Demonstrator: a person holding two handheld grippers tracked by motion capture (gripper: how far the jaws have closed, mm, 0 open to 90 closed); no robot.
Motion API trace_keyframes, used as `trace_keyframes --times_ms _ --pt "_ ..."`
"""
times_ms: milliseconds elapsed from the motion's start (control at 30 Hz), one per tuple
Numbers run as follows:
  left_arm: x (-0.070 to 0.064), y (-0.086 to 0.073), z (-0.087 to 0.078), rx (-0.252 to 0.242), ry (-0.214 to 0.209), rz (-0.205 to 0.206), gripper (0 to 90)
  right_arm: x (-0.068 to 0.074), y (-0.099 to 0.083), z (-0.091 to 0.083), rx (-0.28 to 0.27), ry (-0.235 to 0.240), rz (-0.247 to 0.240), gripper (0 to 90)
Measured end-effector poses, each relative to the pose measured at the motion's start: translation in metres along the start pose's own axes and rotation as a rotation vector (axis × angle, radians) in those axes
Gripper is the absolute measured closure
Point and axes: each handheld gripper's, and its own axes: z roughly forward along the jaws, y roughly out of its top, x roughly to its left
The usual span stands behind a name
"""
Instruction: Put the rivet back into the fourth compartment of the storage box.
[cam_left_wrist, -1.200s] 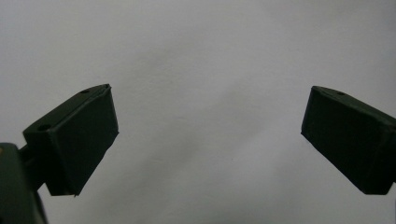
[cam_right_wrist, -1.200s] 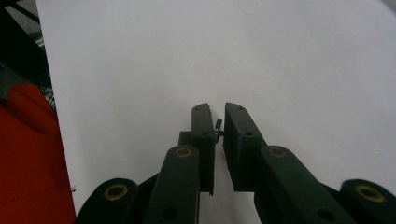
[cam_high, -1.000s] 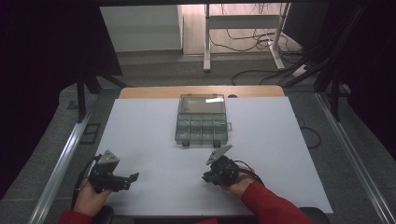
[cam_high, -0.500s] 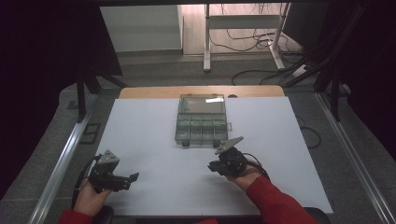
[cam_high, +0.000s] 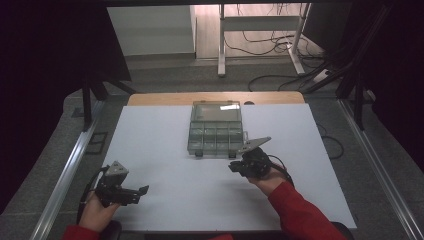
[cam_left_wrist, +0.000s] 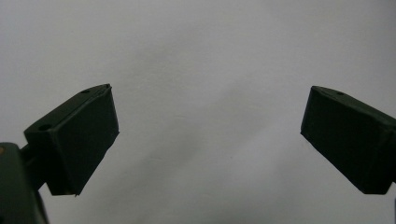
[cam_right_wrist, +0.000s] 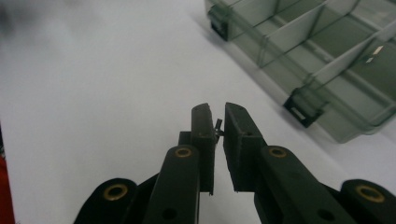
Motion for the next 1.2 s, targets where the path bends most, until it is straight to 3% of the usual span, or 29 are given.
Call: trace_keyframes --times_ms 233,567,1200 --pt "0.000 0.000 0.000 0.004 0.002 0.003 4.5 -0.016 0.004 -0.008 -0.038 -0.028 0.028 82.0" --pt "0.000 0.000 0.000 0.006 0.003 0.005 4.5 -0.038 0.009 -0.012 -0.050 -0.074 0.055 82.0" --pt "0.000 0.001 0.001 0.003 -0.001 0.000 4.5 -0.079 0.028 0.002 -0.066 -0.139 0.109 82.0"
